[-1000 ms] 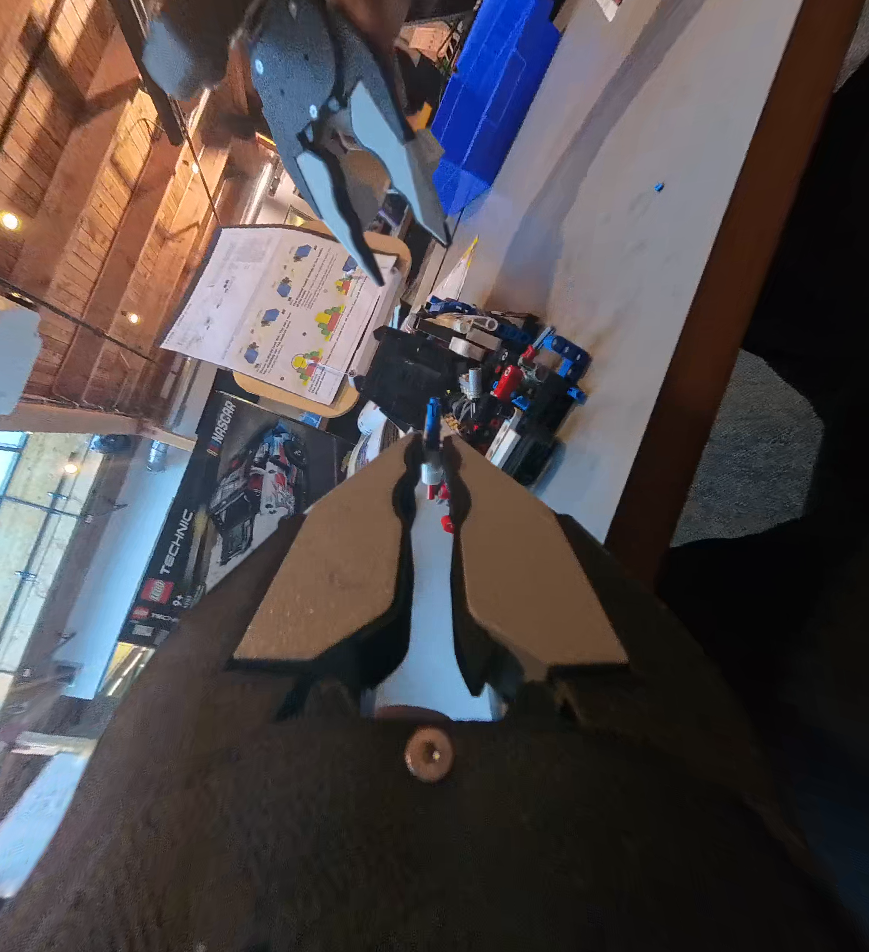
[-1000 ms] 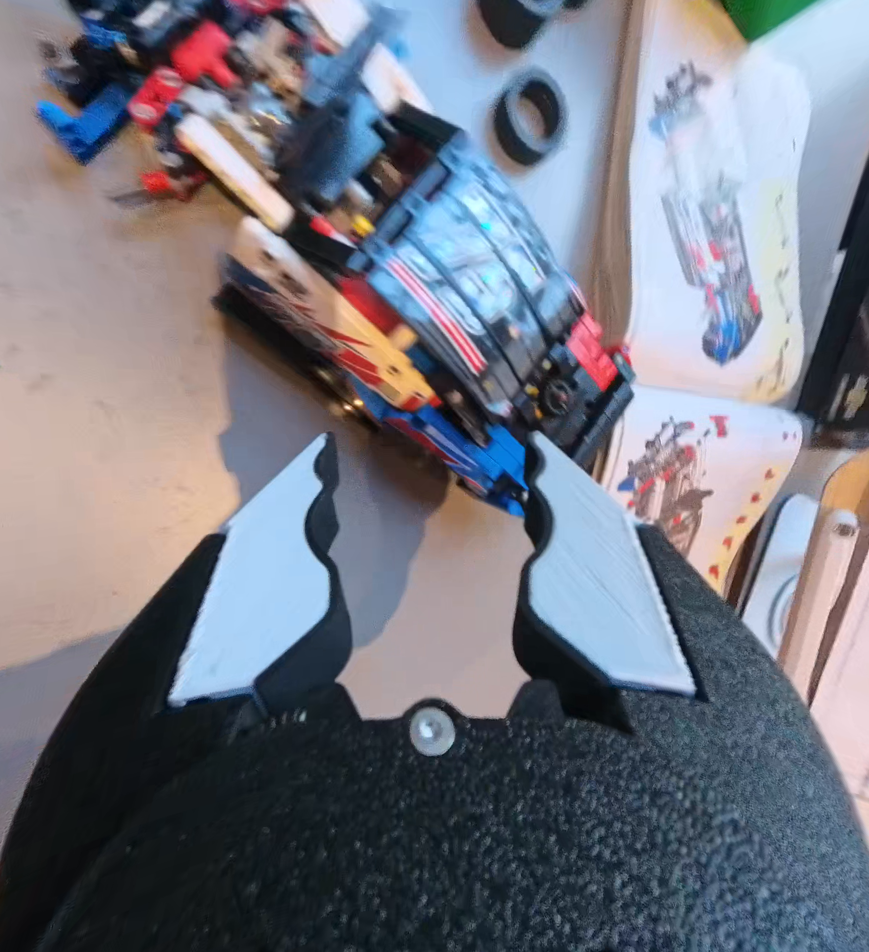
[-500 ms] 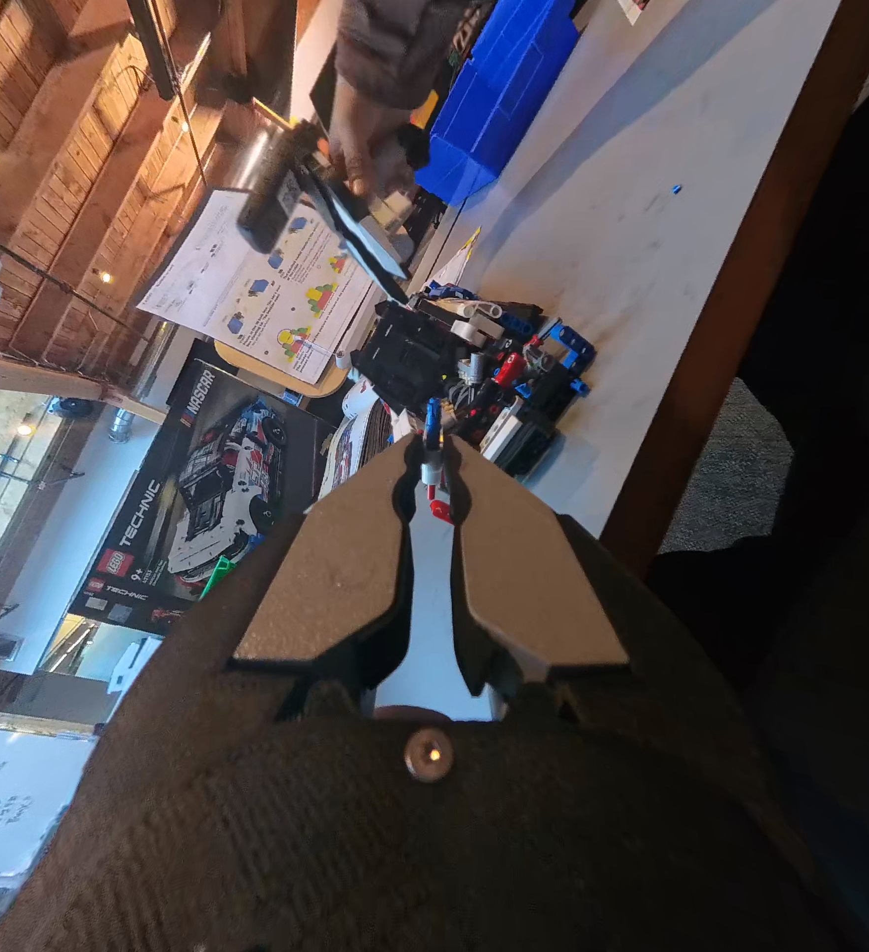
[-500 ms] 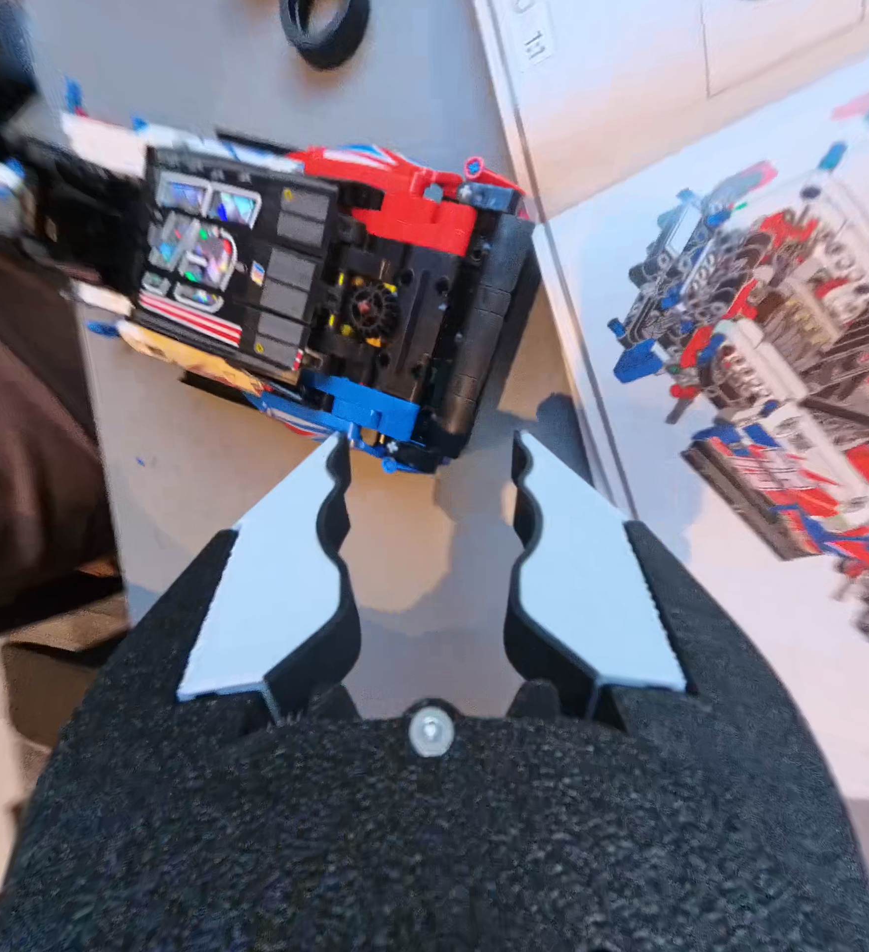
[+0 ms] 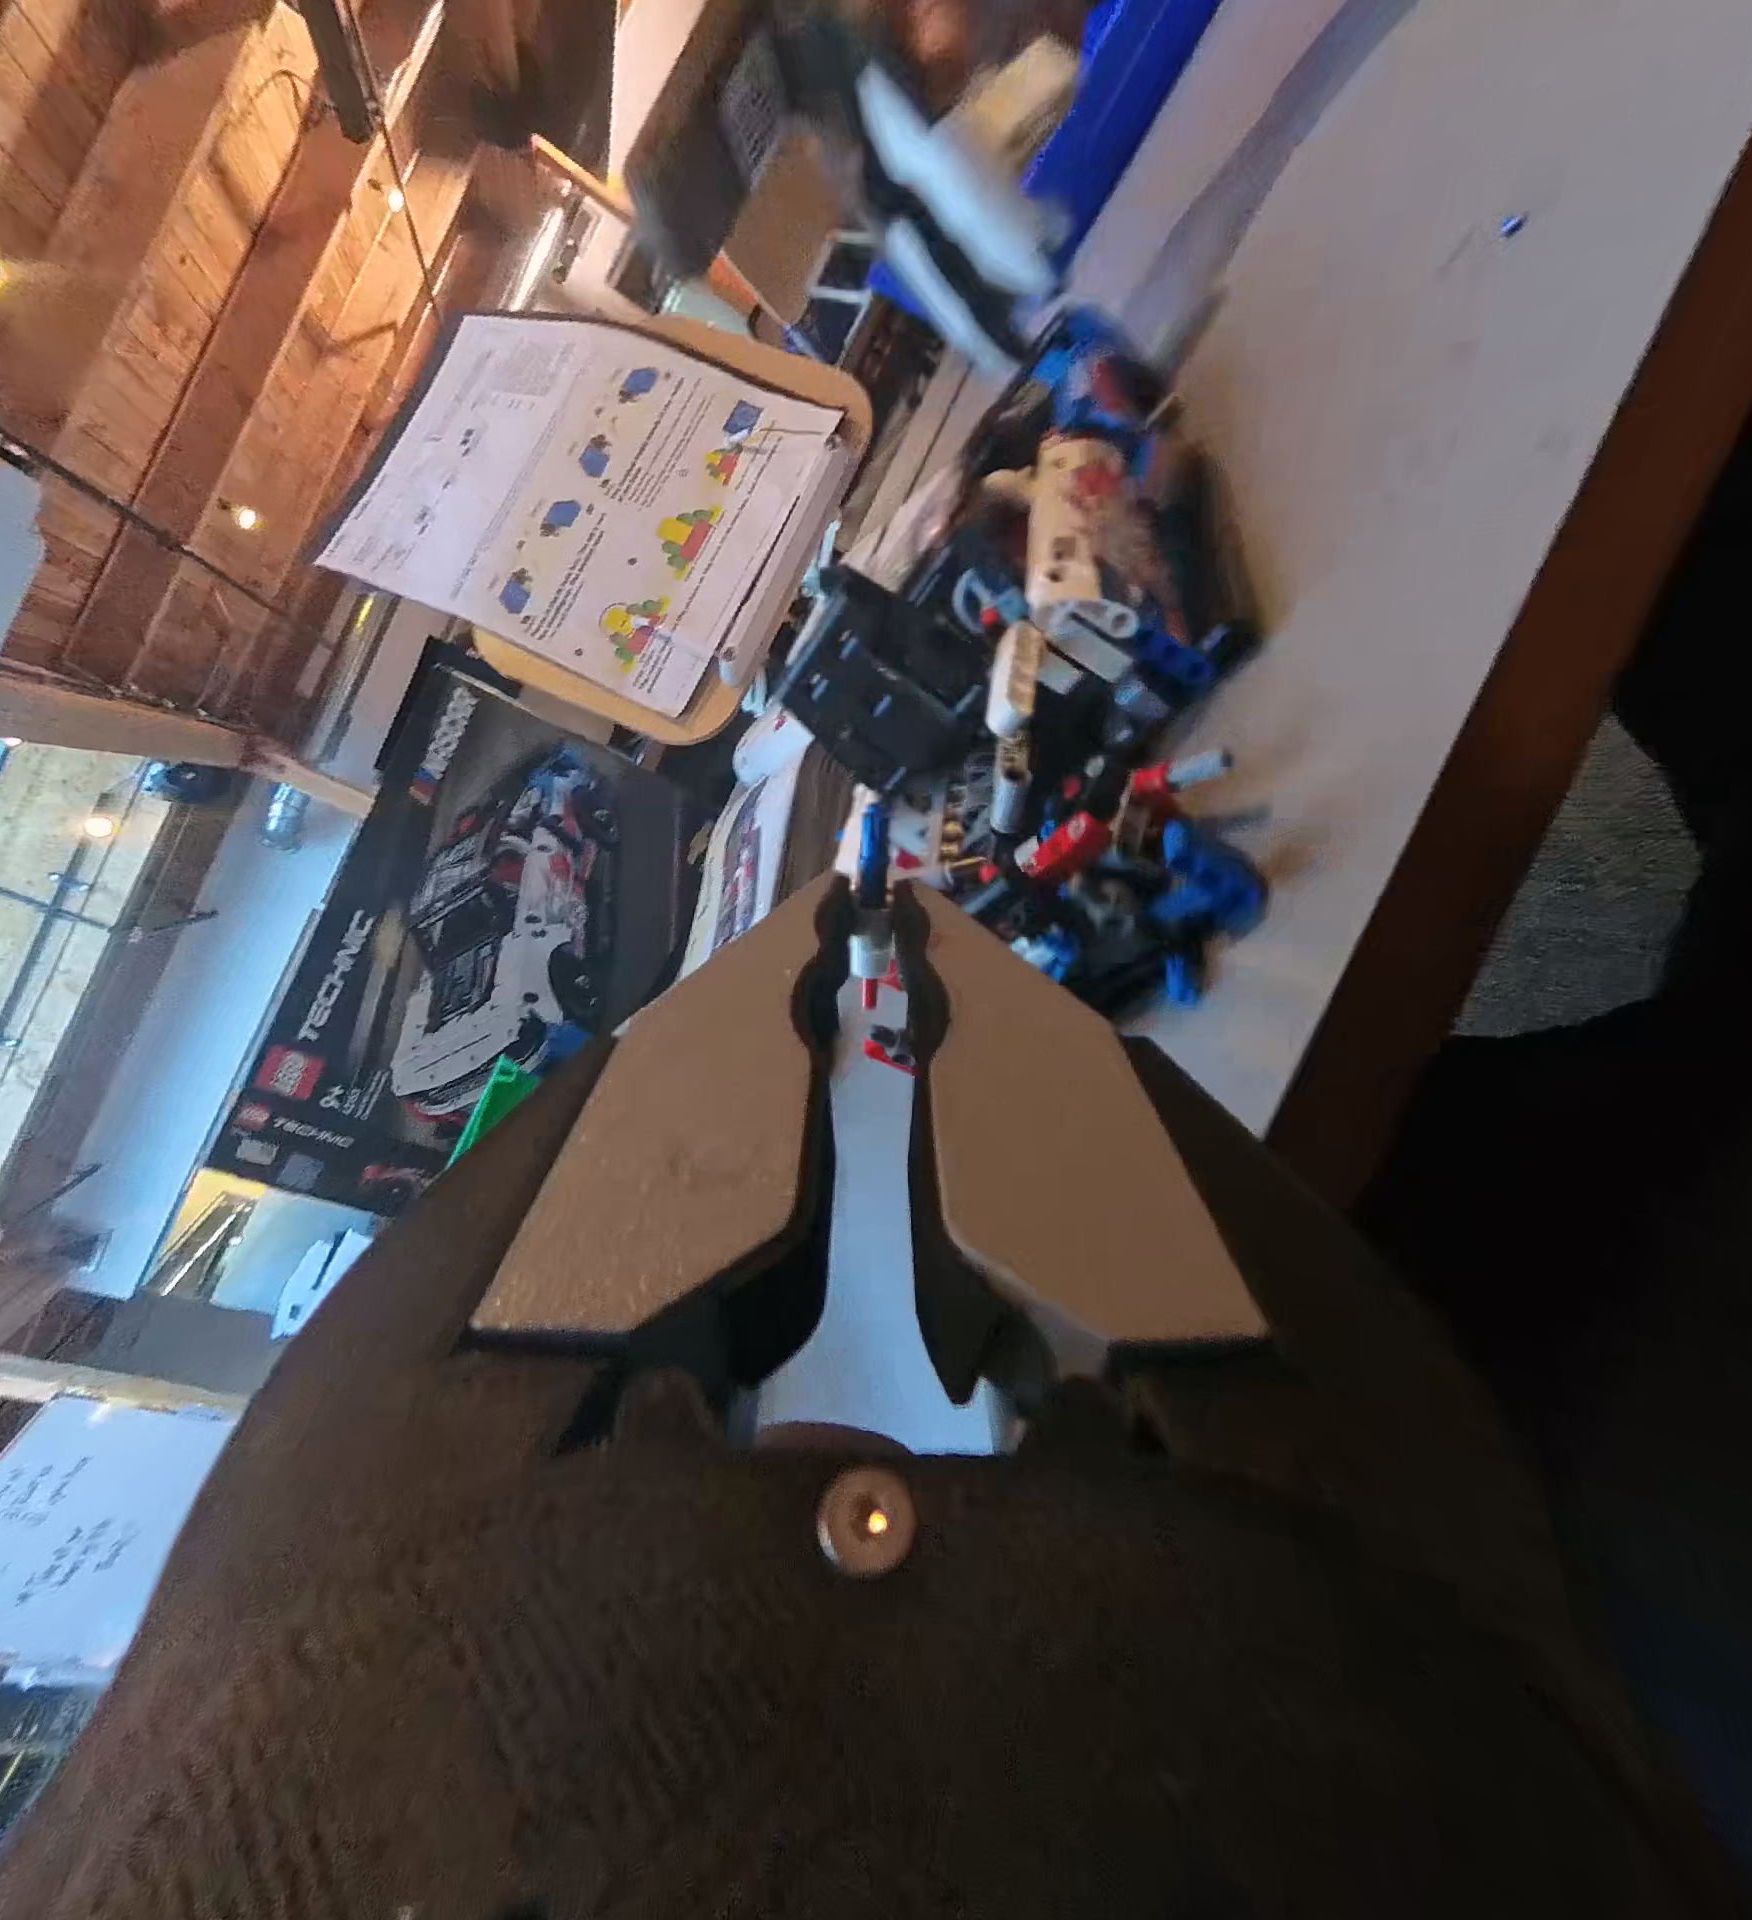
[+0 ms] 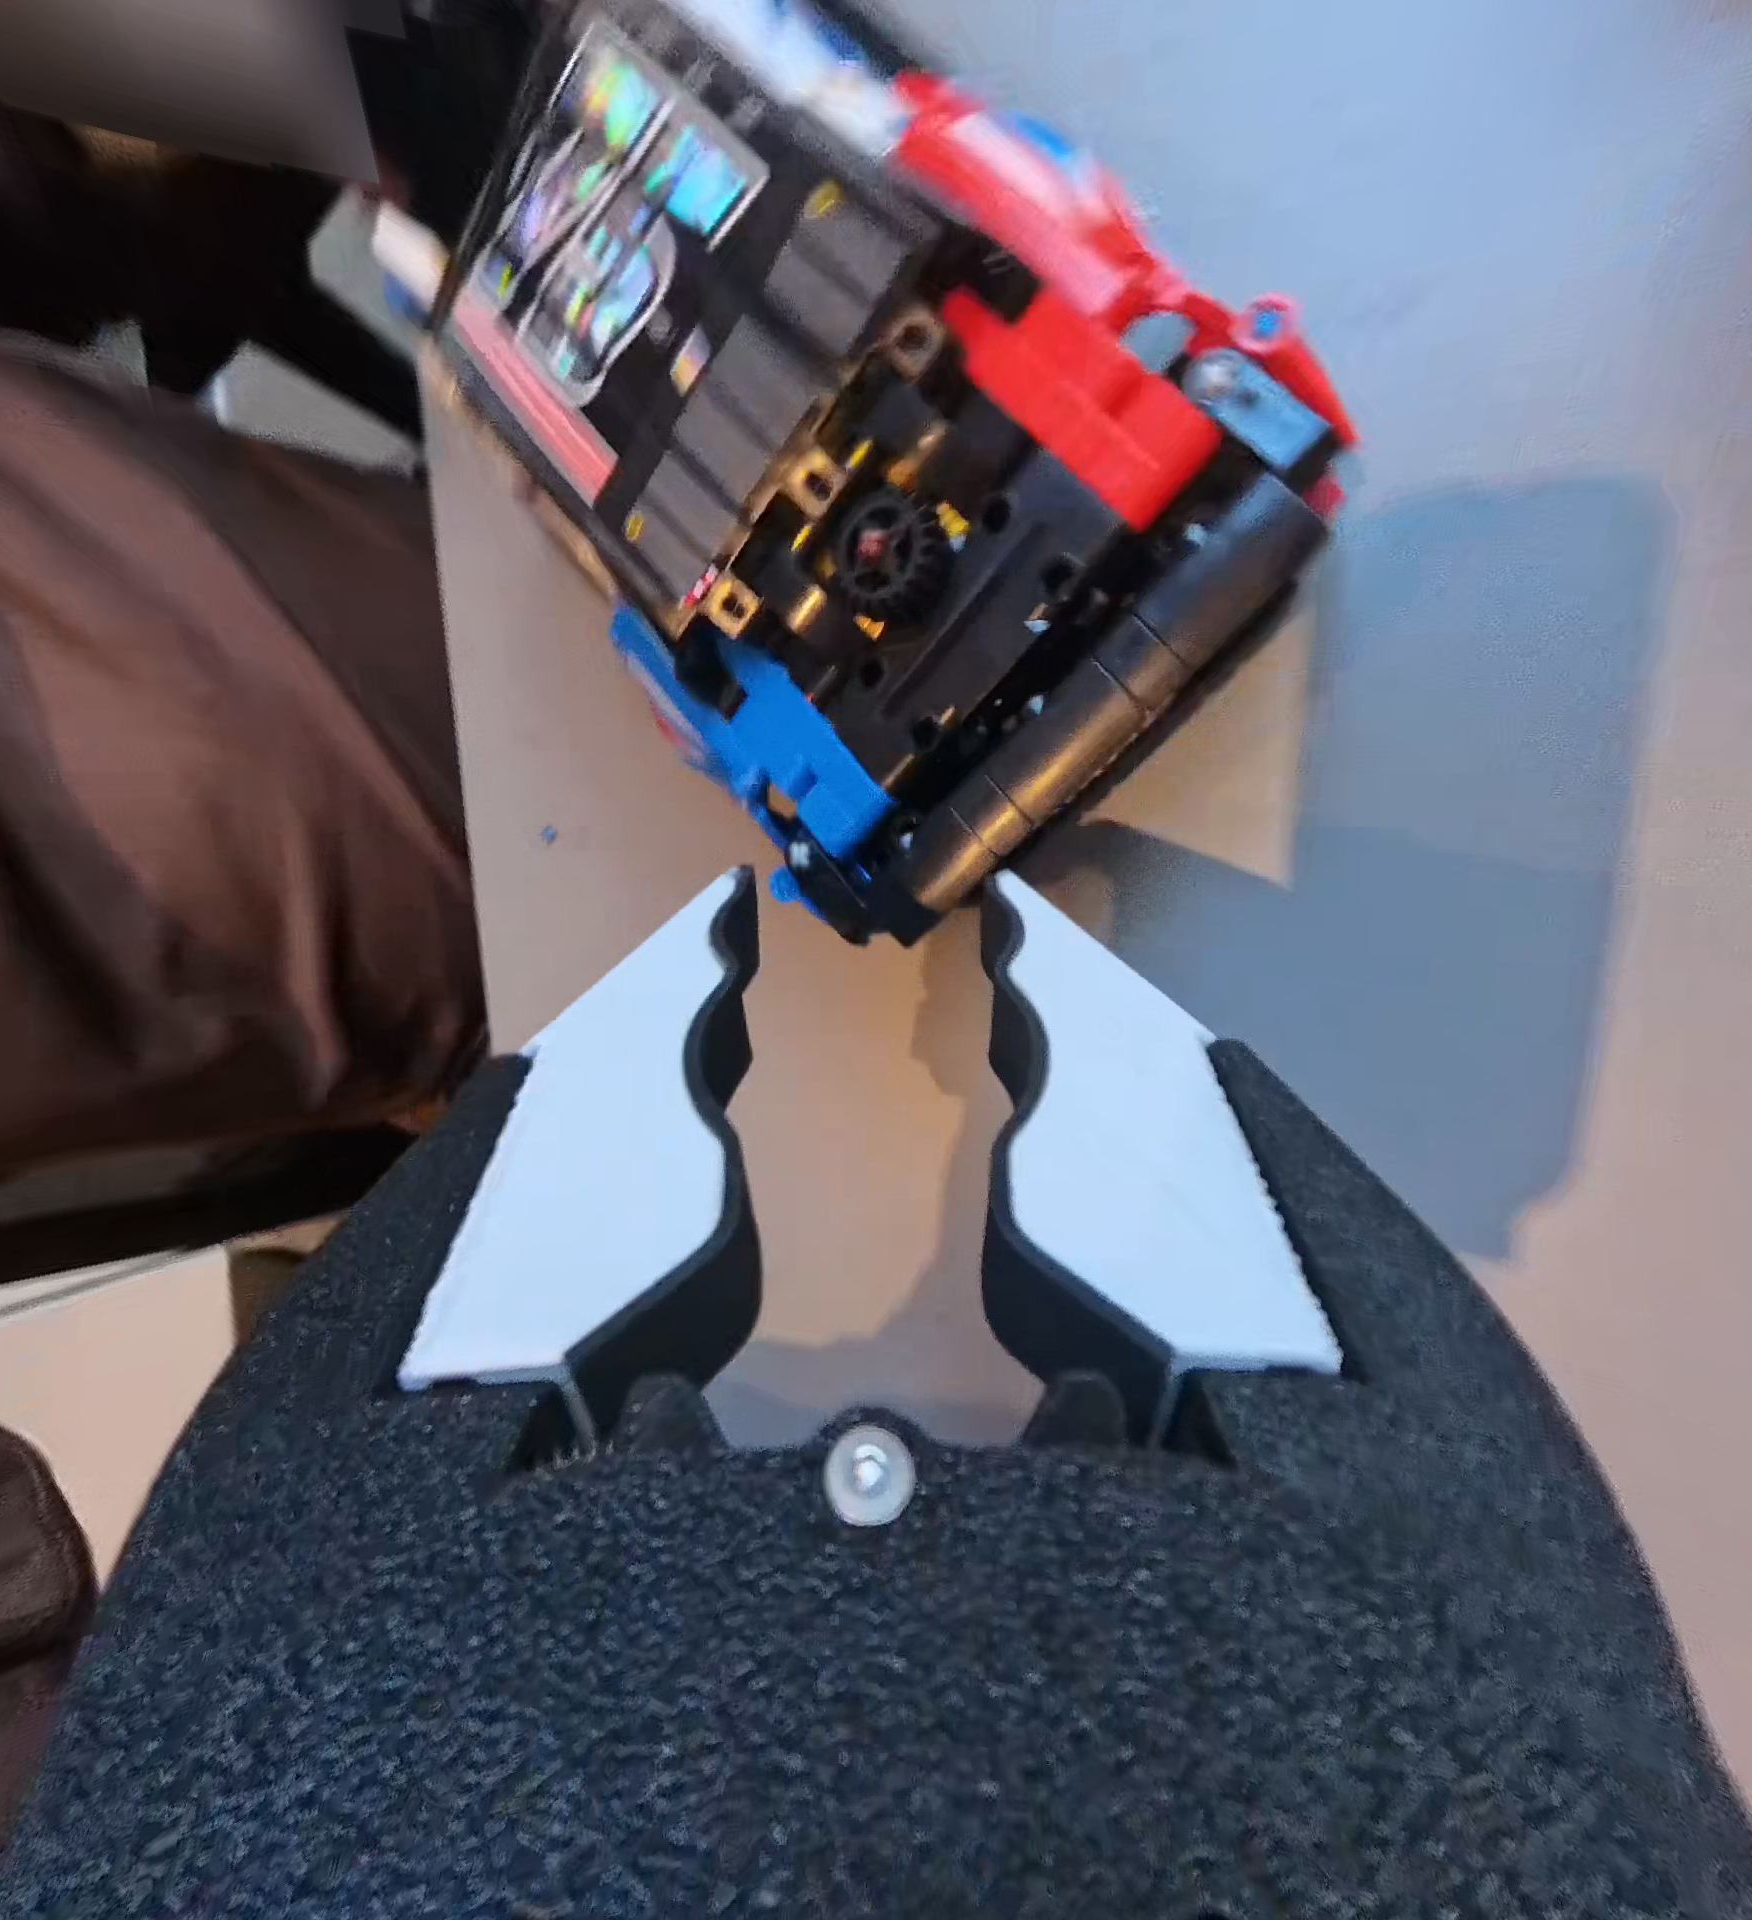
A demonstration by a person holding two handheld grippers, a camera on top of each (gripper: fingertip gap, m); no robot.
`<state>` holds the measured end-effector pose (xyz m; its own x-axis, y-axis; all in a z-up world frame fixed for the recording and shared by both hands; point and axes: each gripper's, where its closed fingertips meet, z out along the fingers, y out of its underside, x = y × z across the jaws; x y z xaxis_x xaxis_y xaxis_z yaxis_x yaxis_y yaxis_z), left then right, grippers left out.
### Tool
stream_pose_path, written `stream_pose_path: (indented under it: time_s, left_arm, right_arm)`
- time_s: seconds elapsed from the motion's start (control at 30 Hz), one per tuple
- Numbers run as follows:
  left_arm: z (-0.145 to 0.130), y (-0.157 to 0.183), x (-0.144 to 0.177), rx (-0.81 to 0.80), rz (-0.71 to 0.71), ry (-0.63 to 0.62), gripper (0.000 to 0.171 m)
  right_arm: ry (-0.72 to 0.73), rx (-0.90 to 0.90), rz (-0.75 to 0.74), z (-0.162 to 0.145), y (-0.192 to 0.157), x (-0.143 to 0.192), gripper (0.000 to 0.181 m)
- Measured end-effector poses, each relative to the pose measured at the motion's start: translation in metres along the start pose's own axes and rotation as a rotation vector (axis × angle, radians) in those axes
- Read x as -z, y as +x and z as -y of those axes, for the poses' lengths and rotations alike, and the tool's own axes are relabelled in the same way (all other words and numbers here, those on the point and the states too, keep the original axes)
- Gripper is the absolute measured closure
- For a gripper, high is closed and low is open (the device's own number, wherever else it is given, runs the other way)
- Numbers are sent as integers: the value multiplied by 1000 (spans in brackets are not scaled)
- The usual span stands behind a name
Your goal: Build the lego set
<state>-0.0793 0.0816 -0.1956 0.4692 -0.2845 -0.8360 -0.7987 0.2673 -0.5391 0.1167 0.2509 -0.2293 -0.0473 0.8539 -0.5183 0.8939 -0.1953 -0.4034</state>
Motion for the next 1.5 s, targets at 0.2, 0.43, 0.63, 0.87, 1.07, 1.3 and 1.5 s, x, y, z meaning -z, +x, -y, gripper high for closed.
stream_pose_path:
  time_s: [0.2, 0.43, 0.63, 0.87, 1.07, 1.3, 1.5]
  left_arm:
    - [-17, -17, 10, -1, 29, -30, 167]
    - [-22, -18, 14, -51, 40, -53, 167]
    - [-23, -7, 13, -52, 22, -65, 168]
    - [-23, -9, 14, -44, 21, -54, 167]
    - [-5, -2, 8, -103, -17, 21, 167]
    - [49, 15, -21, -444, -185, 300, 167]
    - [80, 27, -36, -593, -294, 512, 167]
  right_arm:
    - [21, 110, -227, -30, -28, -1, 129]
    - [211, 314, -331, 77, -73, -22, 66]
    - [-7, 451, -361, 93, -65, -88, 70]
    - [-221, 424, -361, 69, -39, -102, 56]
    - [-184, 339, -407, 42, -25, -78, 56]
    - [103, 381, -653, 43, -53, -15, 87]
    - [249, 708, -727, 63, -132, -63, 122]
